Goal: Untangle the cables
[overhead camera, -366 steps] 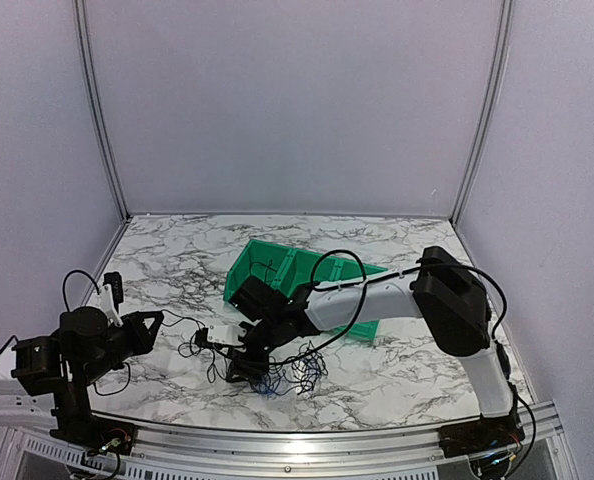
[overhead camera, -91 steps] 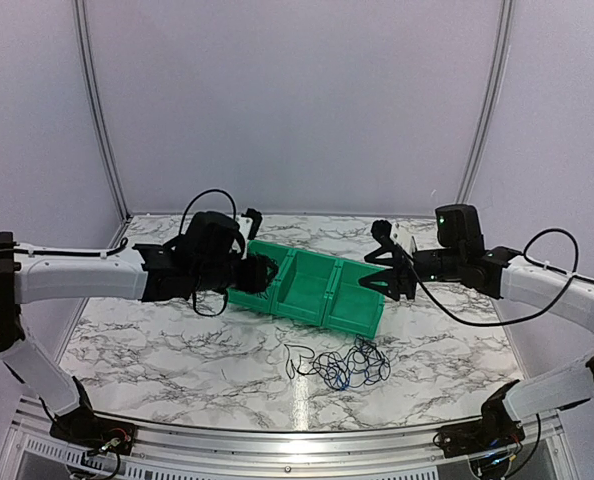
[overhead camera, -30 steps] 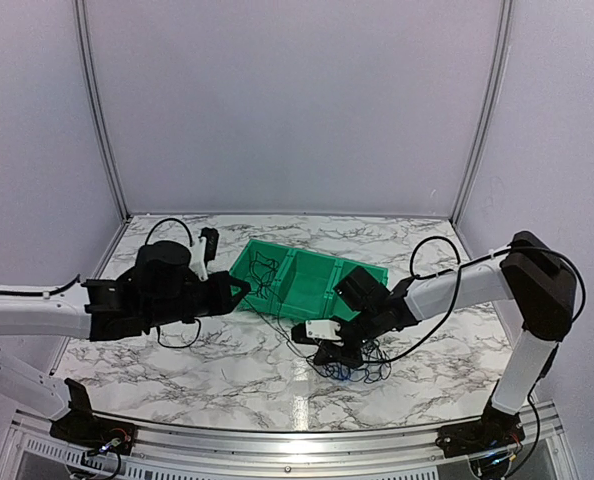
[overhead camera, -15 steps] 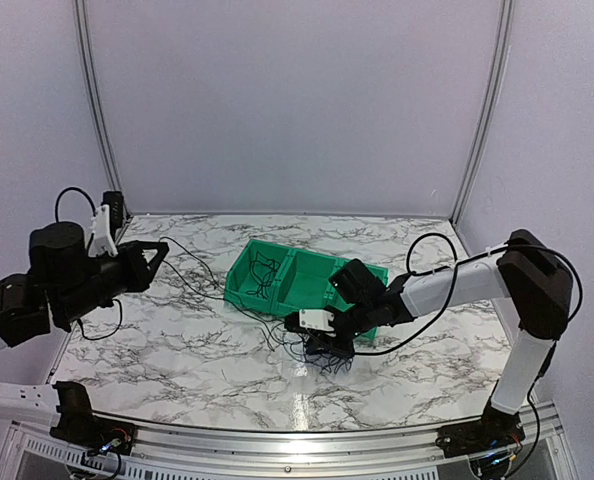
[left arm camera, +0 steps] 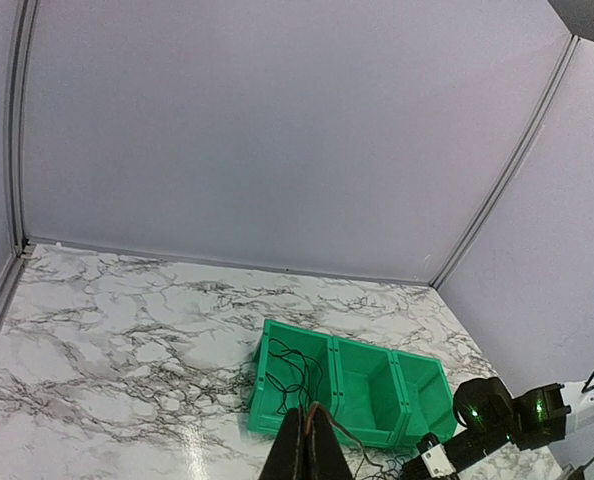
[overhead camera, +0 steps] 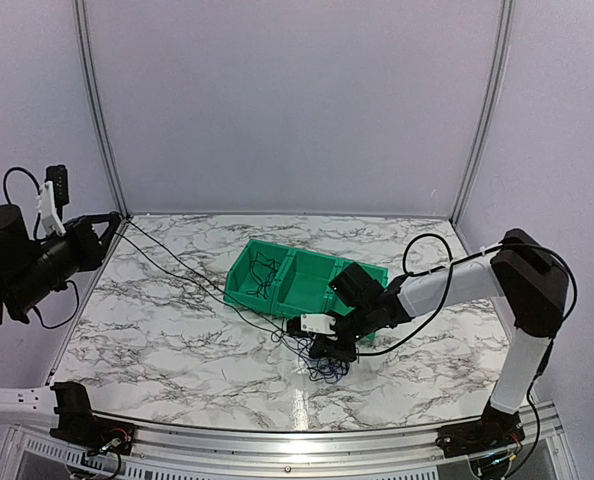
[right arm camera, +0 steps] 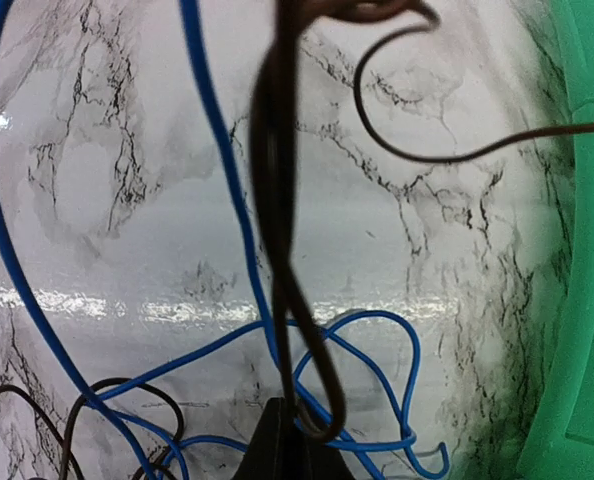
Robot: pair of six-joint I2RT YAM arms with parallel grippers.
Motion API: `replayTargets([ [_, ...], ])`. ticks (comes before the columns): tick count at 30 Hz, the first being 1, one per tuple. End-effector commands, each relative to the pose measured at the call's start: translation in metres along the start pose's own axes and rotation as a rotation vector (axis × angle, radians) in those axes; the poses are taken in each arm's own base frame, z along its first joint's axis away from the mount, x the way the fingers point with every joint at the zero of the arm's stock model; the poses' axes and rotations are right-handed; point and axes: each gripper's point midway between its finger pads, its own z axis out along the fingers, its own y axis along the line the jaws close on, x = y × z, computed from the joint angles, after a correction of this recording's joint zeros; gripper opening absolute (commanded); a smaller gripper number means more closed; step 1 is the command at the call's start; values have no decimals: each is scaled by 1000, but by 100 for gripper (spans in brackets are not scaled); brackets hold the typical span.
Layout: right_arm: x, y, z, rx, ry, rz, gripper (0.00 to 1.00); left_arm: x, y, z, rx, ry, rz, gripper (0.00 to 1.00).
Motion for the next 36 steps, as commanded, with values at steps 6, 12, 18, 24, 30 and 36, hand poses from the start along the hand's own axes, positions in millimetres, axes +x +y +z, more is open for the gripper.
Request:
replayTargets([
  [6,33,8,12,-48,123,47,0,-88,31,-54,-118,-199,-1,0],
  [12,35,10,13,-57,130,42,0,-99,43,-68,-138,-236,-10,0],
  [18,42,11,14,-62,145,64,6,-141,53,-98,-176,-318,1,0],
  [24,47,8,17,-71,166,85,19,-180,43,-112,-171,-343,34,0],
  [30,45,7,12,-67,151,88,11,-143,25,-74,-153,-242,101,0],
  [36,45,1,8,-57,139,104,11,-125,19,-56,-163,-191,154,0],
])
